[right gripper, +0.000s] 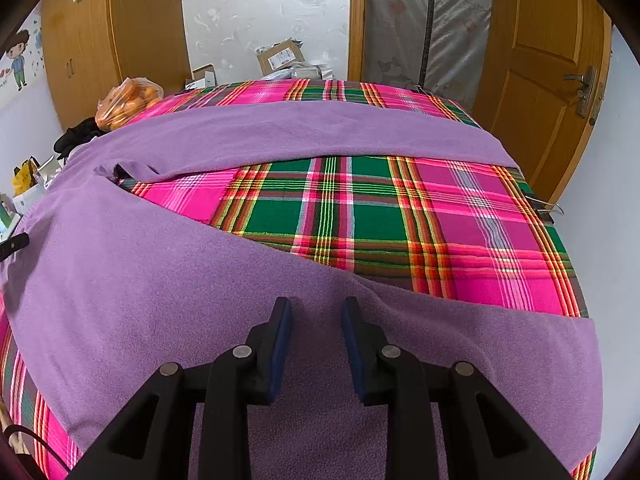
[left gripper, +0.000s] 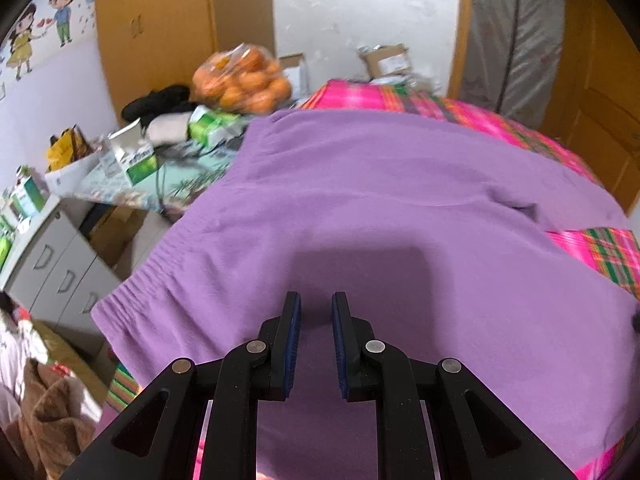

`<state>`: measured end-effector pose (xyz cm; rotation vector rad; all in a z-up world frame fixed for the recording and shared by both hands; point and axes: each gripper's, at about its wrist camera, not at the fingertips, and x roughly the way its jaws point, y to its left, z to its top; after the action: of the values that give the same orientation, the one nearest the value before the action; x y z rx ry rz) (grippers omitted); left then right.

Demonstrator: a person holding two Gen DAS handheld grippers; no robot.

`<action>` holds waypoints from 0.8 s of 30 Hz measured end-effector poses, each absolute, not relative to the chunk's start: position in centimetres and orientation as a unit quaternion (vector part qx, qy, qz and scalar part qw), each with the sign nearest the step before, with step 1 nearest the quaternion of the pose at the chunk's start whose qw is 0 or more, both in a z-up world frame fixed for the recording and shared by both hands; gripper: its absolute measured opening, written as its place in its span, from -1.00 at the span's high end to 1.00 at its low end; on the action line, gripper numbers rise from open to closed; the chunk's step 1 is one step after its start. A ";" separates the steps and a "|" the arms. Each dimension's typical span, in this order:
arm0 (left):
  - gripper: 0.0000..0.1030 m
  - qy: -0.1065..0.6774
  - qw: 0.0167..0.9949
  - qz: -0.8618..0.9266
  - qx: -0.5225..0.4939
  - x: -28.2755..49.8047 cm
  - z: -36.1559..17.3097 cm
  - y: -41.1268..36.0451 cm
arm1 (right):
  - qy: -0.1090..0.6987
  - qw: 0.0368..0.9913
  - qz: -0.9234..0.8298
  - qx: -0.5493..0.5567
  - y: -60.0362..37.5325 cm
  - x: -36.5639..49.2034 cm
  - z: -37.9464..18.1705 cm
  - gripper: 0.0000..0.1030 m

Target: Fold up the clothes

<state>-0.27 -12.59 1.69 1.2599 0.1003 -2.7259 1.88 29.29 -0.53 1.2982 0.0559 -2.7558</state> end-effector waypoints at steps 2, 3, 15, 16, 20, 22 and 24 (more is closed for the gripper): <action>0.69 0.038 0.067 -0.905 0.419 -0.4 1.6 -13.1 | 0.007 0.058 -0.903 0.426 29.6 1.7 -0.5 0.41; 0.69 0.040 0.066 -0.905 0.419 -0.5 1.6 -13.4 | 0.001 0.065 -0.902 0.426 29.7 1.7 -0.4 0.41; 0.69 0.022 0.033 -0.922 0.386 -2.9 5.5 -12.4 | 0.074 0.175 -0.899 0.395 21.8 -0.8 3.2 0.41; 0.69 0.020 0.028 -0.923 0.384 -3.5 5.8 -12.3 | 0.083 0.187 -0.898 0.389 20.9 -1.1 3.7 0.41; 0.69 0.022 0.015 -0.925 0.380 -5.7 6.8 -12.3 | 0.113 0.216 -0.900 0.362 17.8 -2.9 5.6 0.41; 0.68 0.029 0.007 -0.925 0.380 -7.0 7.2 -12.9 | 0.130 0.228 -0.899 0.352 16.4 -4.4 6.5 0.41; 0.69 0.038 0.013 -0.925 0.378 -8.2 7.5 -14.0 | 0.141 0.236 -0.898 0.342 15.4 -5.8 7.2 0.41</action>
<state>-8.17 -14.04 7.53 1.1790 0.1179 -2.8807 -5.85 15.37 7.16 0.9386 0.3857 -2.4638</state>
